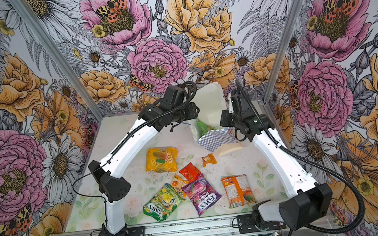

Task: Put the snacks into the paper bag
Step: 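Lower the green chips bag into the paper bag and open the left gripper, then withdraw left gripper from the paper bag toward the snack packs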

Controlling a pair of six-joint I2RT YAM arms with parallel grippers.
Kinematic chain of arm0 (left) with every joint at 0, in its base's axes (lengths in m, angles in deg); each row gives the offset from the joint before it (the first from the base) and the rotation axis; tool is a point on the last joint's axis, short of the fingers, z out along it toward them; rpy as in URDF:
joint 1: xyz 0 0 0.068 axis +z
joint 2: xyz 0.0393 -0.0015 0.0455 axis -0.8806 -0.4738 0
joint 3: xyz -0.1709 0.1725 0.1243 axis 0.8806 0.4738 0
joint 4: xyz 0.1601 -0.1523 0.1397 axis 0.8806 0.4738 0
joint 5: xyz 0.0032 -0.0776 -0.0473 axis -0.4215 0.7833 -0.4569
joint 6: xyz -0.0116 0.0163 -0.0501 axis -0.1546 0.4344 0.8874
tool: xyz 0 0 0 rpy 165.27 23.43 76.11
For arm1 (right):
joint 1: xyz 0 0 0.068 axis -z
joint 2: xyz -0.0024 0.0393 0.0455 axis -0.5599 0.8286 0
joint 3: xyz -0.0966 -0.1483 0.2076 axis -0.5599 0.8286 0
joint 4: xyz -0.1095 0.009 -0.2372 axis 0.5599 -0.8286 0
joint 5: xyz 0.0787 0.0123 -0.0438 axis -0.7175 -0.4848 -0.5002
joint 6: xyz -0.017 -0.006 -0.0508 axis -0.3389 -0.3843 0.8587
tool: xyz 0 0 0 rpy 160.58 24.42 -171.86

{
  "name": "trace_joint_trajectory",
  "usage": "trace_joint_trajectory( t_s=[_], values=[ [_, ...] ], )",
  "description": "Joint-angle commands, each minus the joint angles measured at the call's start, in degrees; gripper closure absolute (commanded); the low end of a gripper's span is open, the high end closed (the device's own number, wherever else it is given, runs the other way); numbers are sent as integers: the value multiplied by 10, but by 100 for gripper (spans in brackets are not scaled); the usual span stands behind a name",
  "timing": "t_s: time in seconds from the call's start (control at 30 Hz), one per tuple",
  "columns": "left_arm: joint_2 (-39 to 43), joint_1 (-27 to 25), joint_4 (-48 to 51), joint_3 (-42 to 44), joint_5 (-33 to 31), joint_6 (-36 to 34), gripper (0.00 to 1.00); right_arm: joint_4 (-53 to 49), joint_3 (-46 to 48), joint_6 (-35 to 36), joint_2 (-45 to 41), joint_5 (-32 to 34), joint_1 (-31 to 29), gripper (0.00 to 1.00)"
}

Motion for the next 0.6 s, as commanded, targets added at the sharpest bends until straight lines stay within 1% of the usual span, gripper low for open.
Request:
trace_joint_trajectory(
  t_s=[0.0, 0.07, 0.13, 0.27, 0.37, 0.47, 0.57],
  values=[
    [56, -5, -3, -18, 19, -22, 53, 10, -12, 14, -16, 9, 13, 100],
    [81, -5, -4, -8, 13, -29, 50, 10, -12, 15, -15, 6, 21, 100],
    [126, -5, -10, 22, 0, -38, 47, 10, -11, 17, -15, 0, 31, 100],
    [212, 4, -43, 120, -28, -48, 40, 10, -6, 18, -20, -10, 50, 100],
    [282, 26, -73, 213, -35, -51, 34, 10, 2, 19, -27, -13, 61, 100],
    [339, 55, -75, 291, -46, -55, 29, 10, 8, 18, -33, -18, 70, 100],
    [382, 89, -72, 366, -34, -53, 27, 10, 10, 19, -35, -24, 74, 100]
  ],
)
